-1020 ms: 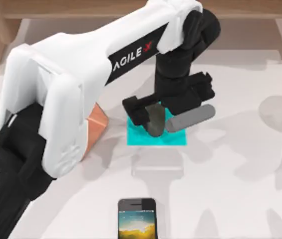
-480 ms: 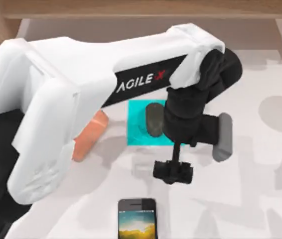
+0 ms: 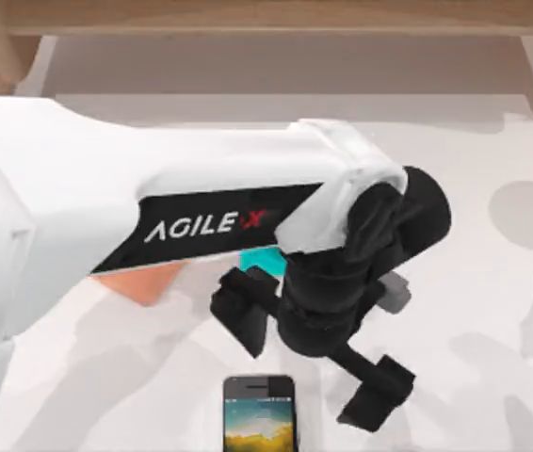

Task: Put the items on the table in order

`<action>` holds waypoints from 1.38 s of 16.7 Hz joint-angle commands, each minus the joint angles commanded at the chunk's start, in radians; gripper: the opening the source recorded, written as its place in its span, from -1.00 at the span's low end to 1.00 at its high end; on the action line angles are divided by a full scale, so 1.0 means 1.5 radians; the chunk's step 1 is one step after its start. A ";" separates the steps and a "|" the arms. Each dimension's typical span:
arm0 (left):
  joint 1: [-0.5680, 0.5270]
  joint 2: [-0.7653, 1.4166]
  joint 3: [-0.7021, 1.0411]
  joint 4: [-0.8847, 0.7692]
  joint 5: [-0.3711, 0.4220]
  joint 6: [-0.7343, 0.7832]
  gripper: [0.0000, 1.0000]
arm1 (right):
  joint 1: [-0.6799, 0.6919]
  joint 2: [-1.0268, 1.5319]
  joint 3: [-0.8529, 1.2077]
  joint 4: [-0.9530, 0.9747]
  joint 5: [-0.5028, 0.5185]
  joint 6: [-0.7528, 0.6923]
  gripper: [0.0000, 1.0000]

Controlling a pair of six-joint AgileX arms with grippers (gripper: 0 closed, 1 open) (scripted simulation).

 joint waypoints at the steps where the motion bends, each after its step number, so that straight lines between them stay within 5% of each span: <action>1: -0.007 -0.025 -0.033 0.012 -0.001 -0.082 1.00 | 0.000 0.000 0.000 0.000 0.000 0.000 1.00; 5: -0.029 -0.119 -0.150 0.061 -0.010 -0.342 1.00 | 0.000 0.000 0.000 0.000 0.000 0.000 1.00; 9: -0.042 -0.186 -0.222 0.095 -0.020 -0.491 1.00 | 0.000 0.000 0.000 0.000 0.000 0.000 1.00; 23: -0.041 -0.161 -0.289 0.196 -0.023 -0.523 1.00 | 0.000 0.000 0.000 0.000 0.000 0.000 1.00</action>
